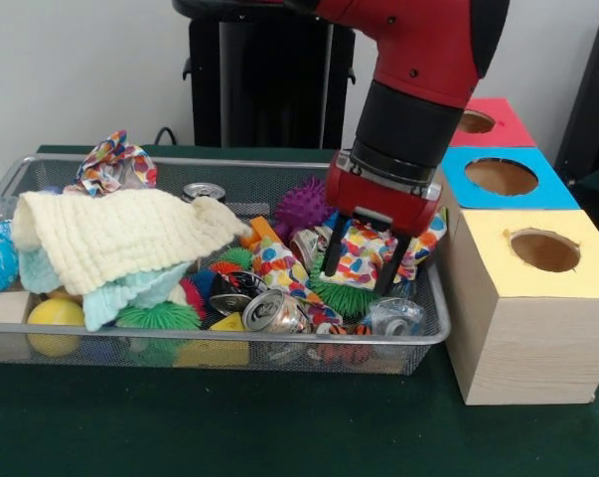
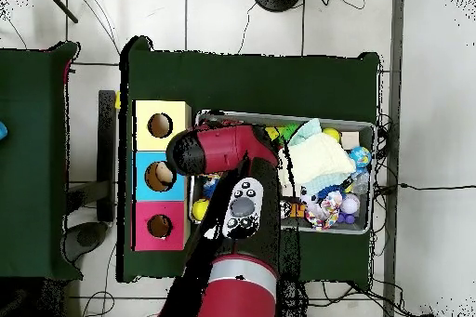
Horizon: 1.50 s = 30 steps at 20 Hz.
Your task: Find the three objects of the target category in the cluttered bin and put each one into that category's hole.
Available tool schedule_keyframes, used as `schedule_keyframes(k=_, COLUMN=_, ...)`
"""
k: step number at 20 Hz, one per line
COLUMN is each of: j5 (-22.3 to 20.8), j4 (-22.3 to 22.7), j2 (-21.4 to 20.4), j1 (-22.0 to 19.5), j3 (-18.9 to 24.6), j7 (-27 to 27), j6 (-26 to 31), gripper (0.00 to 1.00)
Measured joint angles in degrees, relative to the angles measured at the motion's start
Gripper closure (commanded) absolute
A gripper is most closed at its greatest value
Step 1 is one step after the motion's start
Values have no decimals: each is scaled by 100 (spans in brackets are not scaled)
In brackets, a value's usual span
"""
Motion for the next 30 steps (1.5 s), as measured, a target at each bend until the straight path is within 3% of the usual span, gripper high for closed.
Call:
schedule_keyframes(k=6, j5=0, j4=105, j2=-94, j1=0, j3=0, j7=0, j6=-7, gripper=0)
schedule_keyframes(k=11, j5=-2, j4=90, j2=127, j1=-1, j3=1, j7=0, j6=-159, gripper=0)
schedule_keyframes(k=30, j5=134, j4=-210, j2=984, j1=78, j3=-296, j7=2, j6=-1609, gripper=0)
